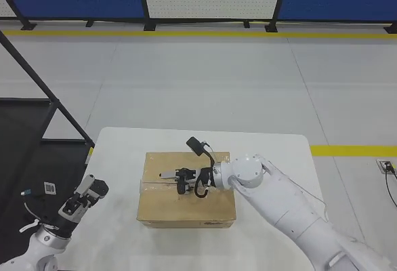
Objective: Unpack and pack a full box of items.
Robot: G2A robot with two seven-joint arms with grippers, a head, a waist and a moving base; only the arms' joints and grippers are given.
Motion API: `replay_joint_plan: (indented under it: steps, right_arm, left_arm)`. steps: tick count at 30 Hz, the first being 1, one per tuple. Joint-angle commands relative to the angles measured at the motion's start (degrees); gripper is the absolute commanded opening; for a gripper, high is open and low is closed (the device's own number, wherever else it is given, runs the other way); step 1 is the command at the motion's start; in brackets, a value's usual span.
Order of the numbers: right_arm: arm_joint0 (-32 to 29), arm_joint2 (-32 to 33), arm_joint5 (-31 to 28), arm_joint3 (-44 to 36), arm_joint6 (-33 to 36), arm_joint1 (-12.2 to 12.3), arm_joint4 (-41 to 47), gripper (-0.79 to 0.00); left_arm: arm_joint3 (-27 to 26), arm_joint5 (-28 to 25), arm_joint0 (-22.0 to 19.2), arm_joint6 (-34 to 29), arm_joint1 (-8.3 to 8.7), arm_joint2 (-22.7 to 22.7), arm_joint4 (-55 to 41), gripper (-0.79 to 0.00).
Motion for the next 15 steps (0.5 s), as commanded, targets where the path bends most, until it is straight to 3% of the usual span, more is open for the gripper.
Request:
replay_joint_plan:
  steps: [1,9,15]
  right_arm:
    - [0.4,-0.7,-0.1,0.9,-0.5,-1.0,0.4,0.000]
    - [1.9,-3.7,-0.4,3.6,-7.7,-5.3,-1.7,0.000]
    - [3.4,-5.2,-0.4,5.5,-7.8,-8.0,-2.6,0.000]
  left_arm:
    - [0.2,-0.5,0.3,-0.2,0.04,-0.1,-0.3,0.000]
    - [0.2,-3.0,2.4,-1.3,0.24,-2.4,-3.2,0.000]
    - [1.1,-3.9,3.3,-2.1,0.38,-3.7,-5.2,0.000]
